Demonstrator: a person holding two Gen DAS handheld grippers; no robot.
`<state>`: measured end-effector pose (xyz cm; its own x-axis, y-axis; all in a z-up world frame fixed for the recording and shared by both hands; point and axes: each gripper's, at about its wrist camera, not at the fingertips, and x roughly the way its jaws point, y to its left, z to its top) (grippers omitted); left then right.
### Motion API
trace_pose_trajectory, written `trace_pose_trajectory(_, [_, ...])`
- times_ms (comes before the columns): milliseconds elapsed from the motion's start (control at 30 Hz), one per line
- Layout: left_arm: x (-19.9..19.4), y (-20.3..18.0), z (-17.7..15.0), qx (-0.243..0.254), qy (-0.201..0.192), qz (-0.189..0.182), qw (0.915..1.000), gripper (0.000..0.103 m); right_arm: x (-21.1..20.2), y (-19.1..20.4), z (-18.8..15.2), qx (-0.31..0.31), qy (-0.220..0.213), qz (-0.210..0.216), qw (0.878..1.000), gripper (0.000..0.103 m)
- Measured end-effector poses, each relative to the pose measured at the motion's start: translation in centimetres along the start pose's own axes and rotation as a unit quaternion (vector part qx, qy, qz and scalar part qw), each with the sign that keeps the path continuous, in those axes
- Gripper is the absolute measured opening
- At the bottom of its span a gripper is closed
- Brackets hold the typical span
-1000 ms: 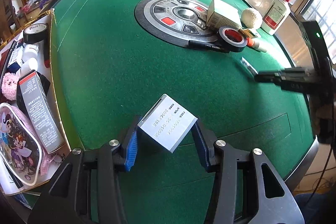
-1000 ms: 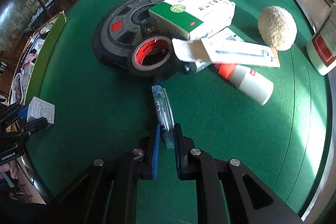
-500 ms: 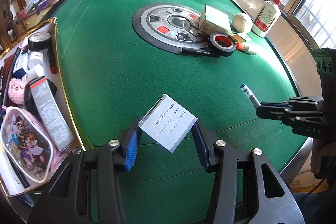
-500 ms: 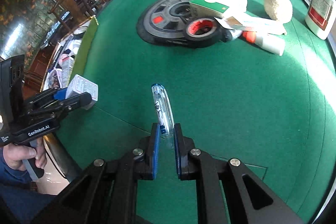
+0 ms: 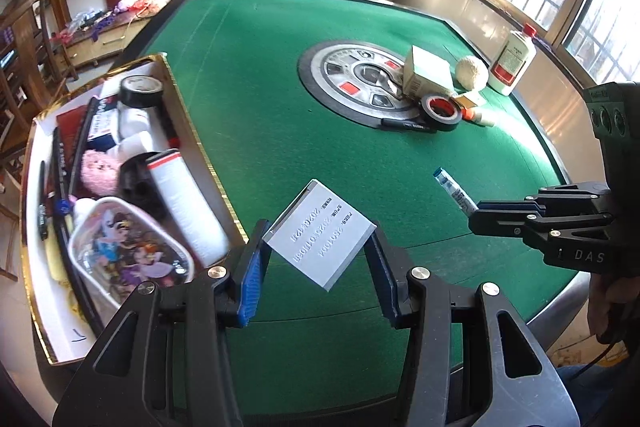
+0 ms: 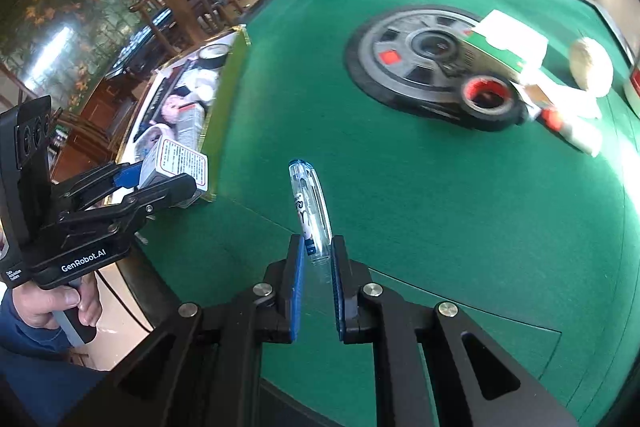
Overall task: Organize objects
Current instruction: 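Carry the white card with the left tool while the right tool carries the clear tube to the tray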
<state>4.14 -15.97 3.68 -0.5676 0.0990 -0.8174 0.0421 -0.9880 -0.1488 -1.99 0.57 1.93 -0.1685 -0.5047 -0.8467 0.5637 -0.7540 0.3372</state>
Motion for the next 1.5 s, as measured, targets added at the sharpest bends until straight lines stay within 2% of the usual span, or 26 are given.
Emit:
trace_pose_trajectory(567, [-4.8, 8.2, -2.7, -0.054, -0.032, 0.031, 0.9976, 0.047, 3.3, 10.2, 3.0, -0.065, 0.008, 0.035, 0.997, 0.011])
trace_pose_trajectory(933, [-6.4, 14.8, -5.0, -0.105, -0.031, 0.057, 0.9924, 0.047, 7.4, 16.8, 4.3, -0.102, 0.029, 0.057, 0.993, 0.011])
trace_pose_trajectory(1500, [-5.0, 18.4, -6.2, -0.122, -0.005, 0.055, 0.991, 0.047, 12.0, 21.8, 5.0, -0.133, 0.053, 0.066, 0.988, 0.011])
